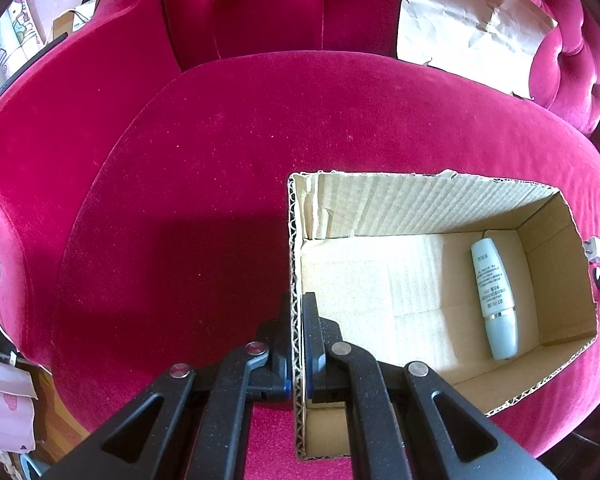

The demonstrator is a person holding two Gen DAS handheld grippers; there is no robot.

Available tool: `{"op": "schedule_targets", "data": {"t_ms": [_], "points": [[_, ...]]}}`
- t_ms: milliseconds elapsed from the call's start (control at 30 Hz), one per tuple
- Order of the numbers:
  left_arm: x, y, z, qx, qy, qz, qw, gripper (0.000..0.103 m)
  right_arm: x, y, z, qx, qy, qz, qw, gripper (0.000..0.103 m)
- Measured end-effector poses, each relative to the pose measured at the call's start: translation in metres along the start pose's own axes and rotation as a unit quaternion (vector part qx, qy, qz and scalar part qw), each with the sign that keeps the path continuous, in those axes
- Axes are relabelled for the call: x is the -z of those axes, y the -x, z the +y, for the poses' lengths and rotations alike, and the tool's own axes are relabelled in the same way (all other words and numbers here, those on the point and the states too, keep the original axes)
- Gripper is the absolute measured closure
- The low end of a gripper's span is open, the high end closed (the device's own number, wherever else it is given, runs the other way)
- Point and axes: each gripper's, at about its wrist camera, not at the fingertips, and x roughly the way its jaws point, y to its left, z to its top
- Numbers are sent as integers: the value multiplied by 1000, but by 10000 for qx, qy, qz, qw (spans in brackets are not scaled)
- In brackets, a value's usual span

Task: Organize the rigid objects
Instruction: 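Withdraw the right gripper and move it to the blue key fob, then close the right gripper on the blue key fob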

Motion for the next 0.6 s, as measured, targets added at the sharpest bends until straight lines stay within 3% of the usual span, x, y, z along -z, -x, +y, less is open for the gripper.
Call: {"op": "schedule_targets", "data": {"t_ms": [200, 400, 600], "points": [[1, 1, 0, 4, 7, -1, 10000, 100, -1, -2, -3, -76, -104, 20, 9999, 5], [1, 1, 0, 10, -6, 1, 10000, 100, -7, -7, -3, -157, -66, 106, 9998, 21], [3, -2, 1, 18, -19, 7, 10000, 100, -6, -13, 4, -208, 84, 191, 9996, 45]]}}
